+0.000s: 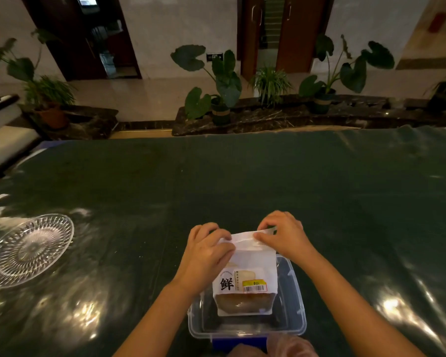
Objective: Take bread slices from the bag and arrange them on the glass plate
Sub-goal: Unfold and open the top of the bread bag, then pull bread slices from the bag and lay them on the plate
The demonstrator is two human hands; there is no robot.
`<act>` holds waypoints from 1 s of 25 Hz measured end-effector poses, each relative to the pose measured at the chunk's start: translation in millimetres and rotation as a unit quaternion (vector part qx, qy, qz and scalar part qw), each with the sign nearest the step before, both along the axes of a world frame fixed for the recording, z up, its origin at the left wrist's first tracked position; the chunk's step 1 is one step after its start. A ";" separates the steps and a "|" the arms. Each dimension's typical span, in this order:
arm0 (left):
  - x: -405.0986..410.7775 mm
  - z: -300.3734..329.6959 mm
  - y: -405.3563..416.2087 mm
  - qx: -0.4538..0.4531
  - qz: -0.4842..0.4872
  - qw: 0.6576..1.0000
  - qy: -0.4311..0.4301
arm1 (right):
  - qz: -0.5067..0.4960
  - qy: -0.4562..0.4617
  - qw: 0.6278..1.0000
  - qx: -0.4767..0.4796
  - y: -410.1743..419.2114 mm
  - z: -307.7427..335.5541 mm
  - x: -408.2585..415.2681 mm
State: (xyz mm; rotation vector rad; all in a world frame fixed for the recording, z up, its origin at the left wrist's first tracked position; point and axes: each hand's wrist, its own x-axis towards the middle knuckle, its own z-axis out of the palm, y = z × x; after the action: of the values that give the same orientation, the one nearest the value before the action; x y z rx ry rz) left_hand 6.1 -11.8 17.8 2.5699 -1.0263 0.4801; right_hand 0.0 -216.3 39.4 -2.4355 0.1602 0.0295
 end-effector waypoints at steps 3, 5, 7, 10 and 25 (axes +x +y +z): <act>-10.3 7.8 -9.3 0.086 0.015 0.996 0.024 | 0.086 0.036 0.994 -0.061 4.9 12.9 5.5; -16.9 6.9 -13.4 0.118 0.035 0.991 0.056 | 0.132 0.017 0.984 -0.119 9.2 19.2 9.7; -22.0 4.8 -9.5 0.110 0.039 0.991 0.067 | 0.155 -0.018 0.975 -0.158 11.2 24.5 13.6; -30.8 10.7 0.2 0.100 0.037 0.992 0.068 | 0.167 -0.035 0.970 -0.173 7.7 29.6 19.8; -88.3 20.0 20.4 0.075 -0.084 0.989 0.092 | 0.151 -0.200 0.950 -0.188 20.2 30.7 -4.8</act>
State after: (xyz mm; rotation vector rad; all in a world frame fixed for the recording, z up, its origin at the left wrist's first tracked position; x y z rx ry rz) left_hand -82.2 8.6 37.8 2.5679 -1.2377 0.1227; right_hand -4.8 -196.1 70.1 -2.7587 -0.4269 -0.3895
